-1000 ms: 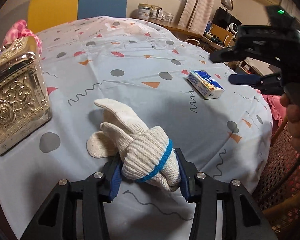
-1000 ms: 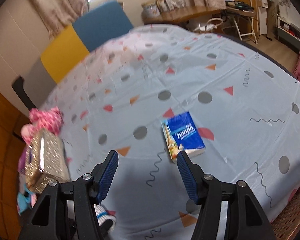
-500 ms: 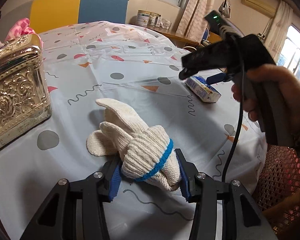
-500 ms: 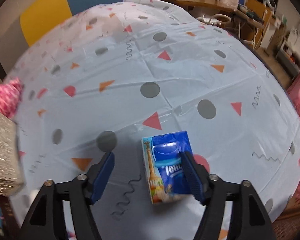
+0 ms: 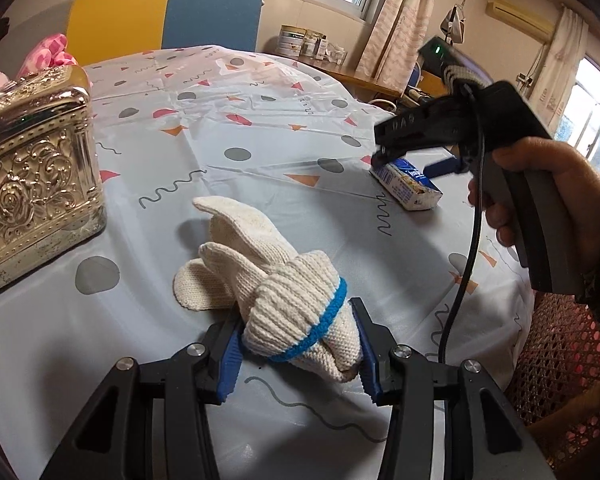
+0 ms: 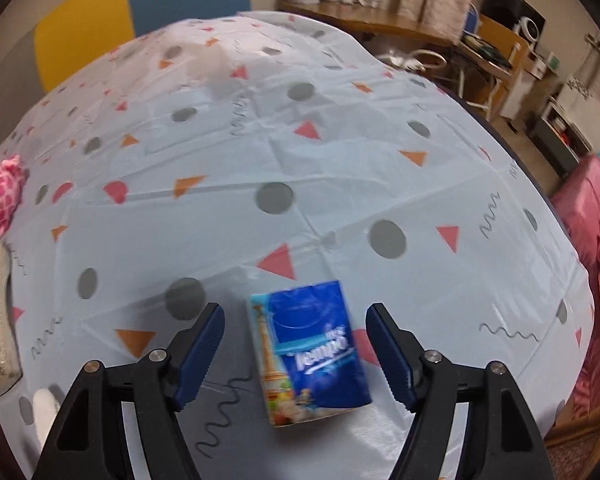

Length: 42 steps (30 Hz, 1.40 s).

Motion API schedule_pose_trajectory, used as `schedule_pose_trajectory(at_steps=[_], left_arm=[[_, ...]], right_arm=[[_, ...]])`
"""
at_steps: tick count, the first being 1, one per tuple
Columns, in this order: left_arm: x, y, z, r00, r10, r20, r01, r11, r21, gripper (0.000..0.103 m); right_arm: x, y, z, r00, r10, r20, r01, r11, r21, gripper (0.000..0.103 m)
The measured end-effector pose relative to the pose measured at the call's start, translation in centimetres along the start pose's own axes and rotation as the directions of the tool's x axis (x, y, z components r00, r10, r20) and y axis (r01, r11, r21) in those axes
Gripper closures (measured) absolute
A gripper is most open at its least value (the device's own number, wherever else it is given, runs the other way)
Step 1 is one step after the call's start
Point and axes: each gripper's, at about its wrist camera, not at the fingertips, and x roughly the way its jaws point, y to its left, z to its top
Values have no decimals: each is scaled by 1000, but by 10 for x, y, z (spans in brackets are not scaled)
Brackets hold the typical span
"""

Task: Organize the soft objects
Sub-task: 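Grasp the blue Tempo tissue pack with the right gripper, then carry the white gloves into the gold tray and open the left gripper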

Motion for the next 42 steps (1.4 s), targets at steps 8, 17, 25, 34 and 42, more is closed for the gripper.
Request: schedule_pose_trajectory(at_steps=[8, 17, 25, 34, 42], left_arm=[[-1, 1, 0, 1000, 2, 2, -2, 1000, -4, 54], [-3, 3, 0, 1000, 5, -8, -5, 1000, -15, 55], [-9, 2, 0, 999, 24, -33, -25, 1000, -17, 56], [-25, -2, -2, 998, 52, -36, -53, 999, -3, 57], [-49, -8, 1, 999, 51, 1, -51, 999, 16, 57]], right_arm=[[16, 15, -6, 994, 35, -108, -43, 997, -71, 51], [7, 91, -36, 983, 155, -103, -184, 890, -417, 50], [6, 90, -43, 984, 166, -67, -179, 878, -445, 50], [5, 92, -43, 985, 161, -68, -174, 872, -458, 50], [4, 95, -47, 988, 149, -37, -148, 862, -485, 51]])
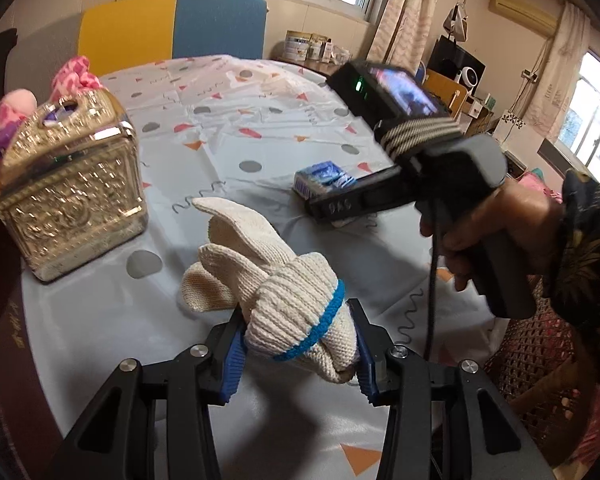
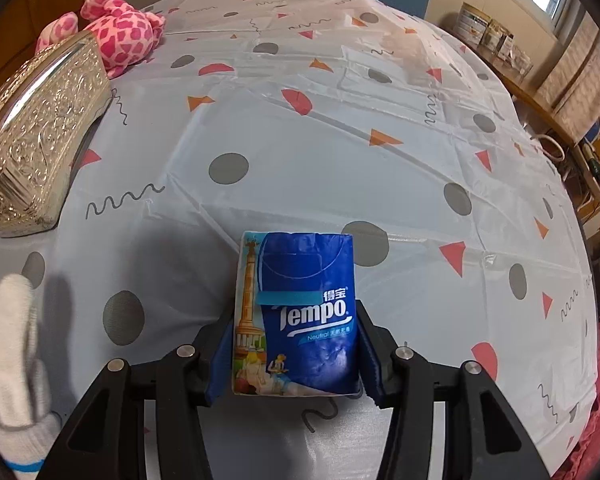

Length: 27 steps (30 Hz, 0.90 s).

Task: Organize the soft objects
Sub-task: 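Carry the white gloves into the gold tray and open the left gripper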

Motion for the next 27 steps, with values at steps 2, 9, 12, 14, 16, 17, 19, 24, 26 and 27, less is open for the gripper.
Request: schedule_pose_trajectory(at_steps=[2, 9, 12, 14, 16, 17, 19, 24, 26, 27], left_arm=[[-9, 0, 2, 1000, 8, 14, -8, 1000, 3, 57], [-55, 7, 10, 994, 77, 84, -77, 997, -4, 57], [-76, 17, 12, 985, 129, 114, -128, 992, -16, 57], [-86, 25, 12, 979, 164, 124, -161, 986, -31, 57], [-96, 35, 13, 969, 206, 137, -201, 978, -48, 57], [-101, 39, 12, 964, 224, 142, -218, 974, -56, 57], [-109, 51, 10, 954, 260, 147, -252, 965, -76, 57], [-127, 85, 4, 930, 336, 149, -316, 938, -140, 56], [-129, 95, 1, 923, 357, 143, -335, 929, -161, 56], [-132, 100, -1, 919, 368, 141, -343, 924, -171, 56]], right_arm=[[-1, 4, -2, 1000, -17, 15, 17, 1000, -22, 51], [-3, 8, -2, 999, -38, 22, 39, 998, -49, 51], [-2, 7, -2, 1000, -28, 11, 29, 999, -35, 51], [-1, 5, -1, 1000, -24, 8, 24, 999, -29, 51], [-1, 5, 0, 1000, -28, 11, 29, 999, -35, 51], [0, 5, 0, 999, -29, 13, 30, 999, -38, 51], [0, 4, 0, 999, -29, 15, 30, 999, -39, 51], [-2, 7, -3, 999, -43, 26, 44, 998, -51, 51], [-3, 8, -4, 998, -47, 31, 48, 997, -55, 51], [-3, 9, -4, 998, -49, 32, 50, 997, -56, 51]])
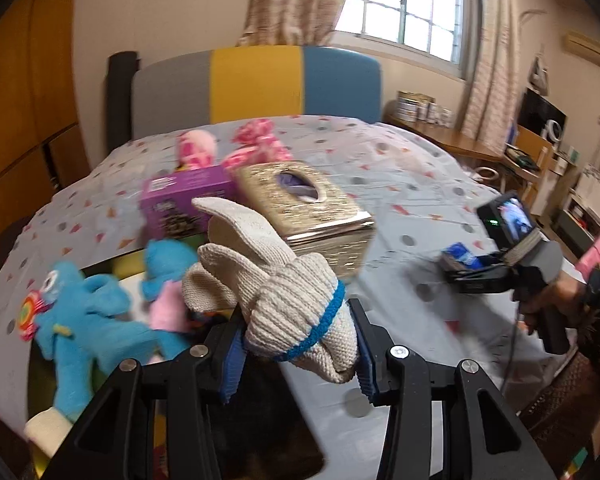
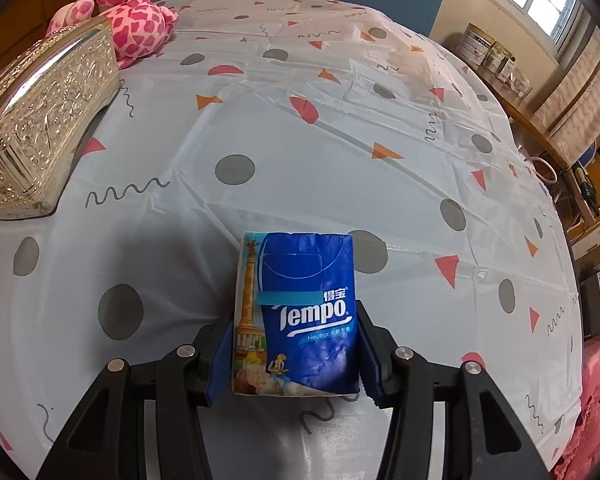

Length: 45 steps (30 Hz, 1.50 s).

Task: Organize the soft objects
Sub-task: 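Carry the white gloves into the gold tray and open the left gripper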

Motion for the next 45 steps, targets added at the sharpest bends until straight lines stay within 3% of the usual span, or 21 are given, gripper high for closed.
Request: schedule_pose_trajectory(at_steps=[7, 13, 17, 21, 27, 32, 35, 36, 41, 45], left_arm=[[4, 42, -13, 997, 67, -31, -69, 995, -70, 56], [4, 79, -23, 995, 80, -63, -89, 982, -166, 56], [-4, 119, -28, 998, 22, -54, -38, 946, -322, 56], [-21, 147, -32, 1000, 11, -23, -19, 919, -394, 56], [-32, 163, -45, 999, -8, -47, -11, 923, -386, 56], [-11, 150, -64, 987, -14, -161, -45, 933, -356, 55], [1, 149, -72, 976, 24, -215, -103, 925, -365, 48], [3, 148, -73, 974, 31, -223, -112, 927, -359, 41], [-6, 150, -72, 976, 70, -206, -142, 922, -360, 29], [-20, 154, -69, 975, 145, -165, -195, 917, -347, 29]], right_arm=[[-1, 0, -1, 1000, -5, 5, 5, 1000, -7, 51], [-1, 1, -1, 1000, -7, 6, 7, 1000, -10, 51], [-2, 0, -1, 1000, -7, 6, 7, 1000, -11, 51], [-2, 1, -2, 1000, -9, 7, 10, 1000, -14, 51], [-2, 1, -1, 1000, -17, 10, 18, 999, -32, 51], [-2, 2, 0, 1000, -21, 11, 22, 999, -42, 51], [-2, 2, 0, 1000, -23, 12, 24, 999, -46, 51], [-2, 2, 0, 1000, -23, 12, 24, 999, -47, 51], [-2, 3, 0, 1000, -26, 13, 26, 998, -49, 51], [-2, 3, 0, 999, -29, 14, 30, 998, -52, 51]])
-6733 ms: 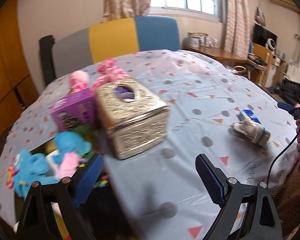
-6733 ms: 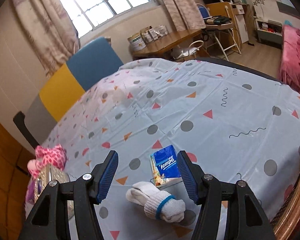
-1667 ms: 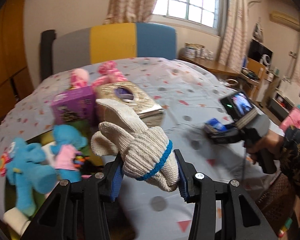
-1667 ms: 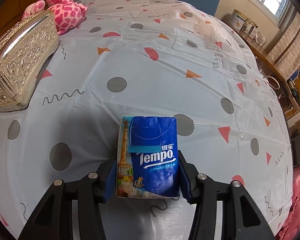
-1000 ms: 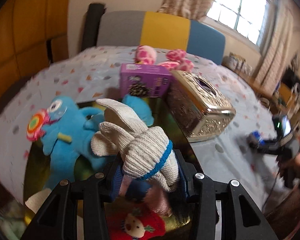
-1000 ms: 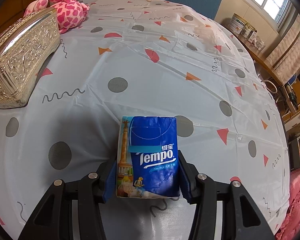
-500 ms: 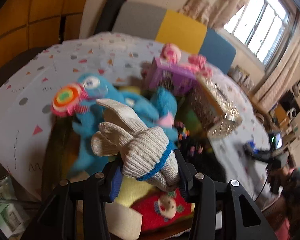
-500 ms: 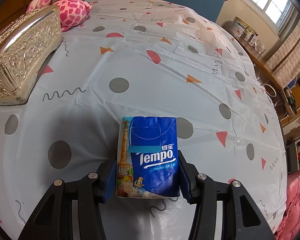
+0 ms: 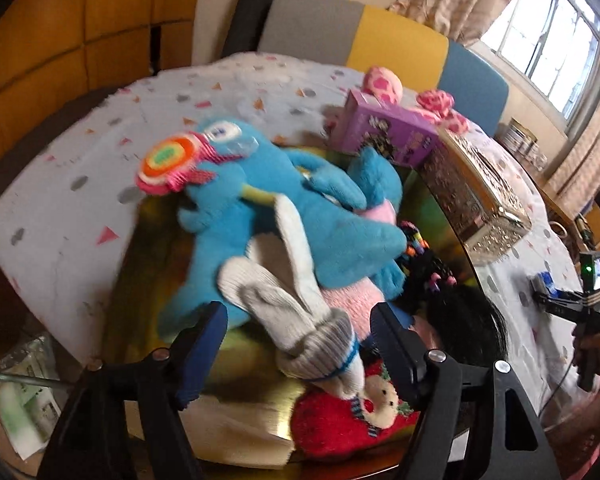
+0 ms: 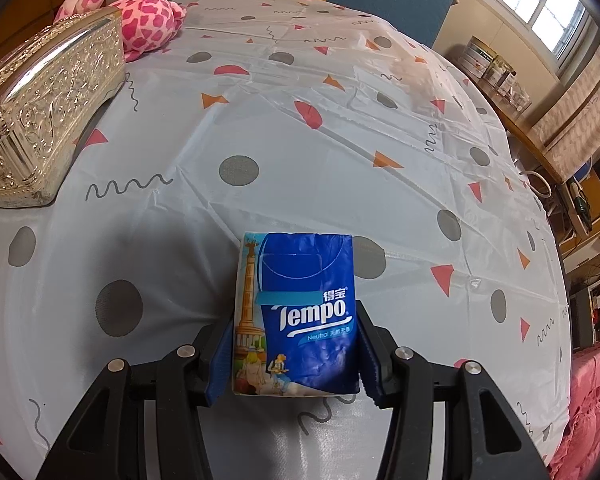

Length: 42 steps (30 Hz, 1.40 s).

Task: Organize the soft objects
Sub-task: 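Carry the white gloves into the gold tray and open the left gripper, then carry the Tempo tissue pack into the gold tray and open the right gripper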

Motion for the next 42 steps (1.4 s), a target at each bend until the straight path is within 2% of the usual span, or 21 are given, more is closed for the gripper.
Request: schedule_pose_trajectory(at_steps=[5, 8, 14, 19, 26, 31, 36, 42], left_arm=[[-14, -5, 1, 993, 83, 86, -85, 996, 31, 29], [-16, -12, 2, 990, 95, 101, -99, 994, 40, 29], [-18, -25, 1, 991, 78, 108, -84, 995, 59, 24], [-19, -32, -2, 989, 81, 120, -91, 993, 74, 22], [-21, -29, -5, 991, 70, 118, -77, 996, 55, 20], [-22, -27, -6, 990, 65, 123, -71, 996, 49, 19], [-21, -24, -7, 990, 64, 122, -71, 996, 47, 19], [-19, -20, -7, 990, 67, 120, -71, 997, 33, 18]], right_arm=[[0, 0, 0, 1000, 0, -1, 0, 1000, 0, 51], [0, 1, -1, 1000, 3, -7, -3, 1000, 1, 51], [0, -2, -1, 999, 30, -43, -28, 999, 42, 51], [-5, 1, -4, 997, 10, -78, -3, 996, 95, 51], [-17, 21, -13, 991, 37, -131, -25, 995, 91, 51], [-28, 38, -23, 981, 115, -155, -99, 990, 103, 51], [-42, 59, -35, 970, 200, -140, -184, 975, 122, 51], [-83, 88, -37, 956, 291, -27, -287, 951, 113, 51]])
